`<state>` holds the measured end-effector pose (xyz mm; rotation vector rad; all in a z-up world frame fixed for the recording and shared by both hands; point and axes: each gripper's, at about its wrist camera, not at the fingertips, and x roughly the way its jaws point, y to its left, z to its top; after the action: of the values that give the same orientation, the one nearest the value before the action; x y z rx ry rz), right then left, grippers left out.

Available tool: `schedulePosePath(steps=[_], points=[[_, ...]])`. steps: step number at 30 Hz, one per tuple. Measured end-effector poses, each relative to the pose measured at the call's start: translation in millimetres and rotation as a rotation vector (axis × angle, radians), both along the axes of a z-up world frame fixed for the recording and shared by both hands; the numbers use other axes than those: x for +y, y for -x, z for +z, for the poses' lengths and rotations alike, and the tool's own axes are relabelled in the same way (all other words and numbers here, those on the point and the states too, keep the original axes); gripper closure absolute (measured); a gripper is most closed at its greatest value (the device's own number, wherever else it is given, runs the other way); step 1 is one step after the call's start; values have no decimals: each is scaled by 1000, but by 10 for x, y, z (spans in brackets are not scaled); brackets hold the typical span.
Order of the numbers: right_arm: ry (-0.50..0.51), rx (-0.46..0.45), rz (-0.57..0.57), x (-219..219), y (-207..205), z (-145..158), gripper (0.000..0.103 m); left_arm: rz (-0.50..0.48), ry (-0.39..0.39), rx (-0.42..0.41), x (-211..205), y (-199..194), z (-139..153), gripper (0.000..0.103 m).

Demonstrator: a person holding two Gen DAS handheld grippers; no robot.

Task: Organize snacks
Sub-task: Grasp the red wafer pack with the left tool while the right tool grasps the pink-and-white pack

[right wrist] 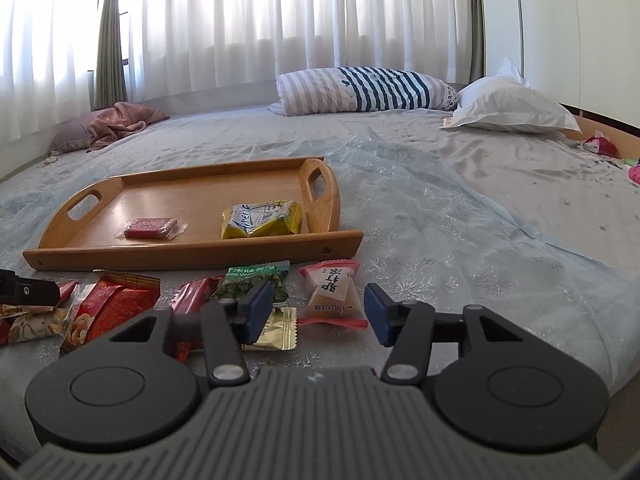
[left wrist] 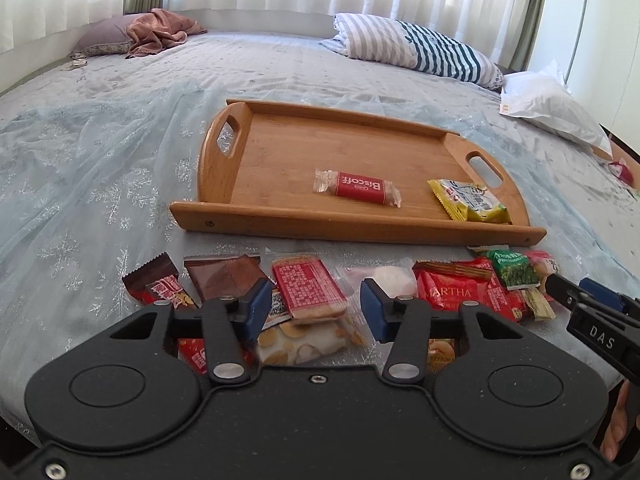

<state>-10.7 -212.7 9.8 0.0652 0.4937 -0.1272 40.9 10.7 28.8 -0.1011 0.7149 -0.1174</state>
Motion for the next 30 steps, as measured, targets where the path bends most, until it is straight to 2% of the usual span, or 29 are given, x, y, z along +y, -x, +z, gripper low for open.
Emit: schedulePosePath(steps=[10,16,18,19,25,30], points=[[2,12,-23,-32,-142,-53,44,29,-40,3,-12,-199,-80,56],[-3,17,-39,-95,-271,-67,48,20,-8,10,11,-248,-82,56],[-3,24,-45,-103,-309,-84,52,10,9,20,14,-263,-87,63],[-4,27,-50,-106,-326,-91,53,5,20,28,18,-268,-89,71],[-10,44,-46,-105,-383,-142,58,5,47,36,35,-253,-102,70],[7,61,-41,-67,-410,-212,59,15,16,29,-23,-280,-181,66]])
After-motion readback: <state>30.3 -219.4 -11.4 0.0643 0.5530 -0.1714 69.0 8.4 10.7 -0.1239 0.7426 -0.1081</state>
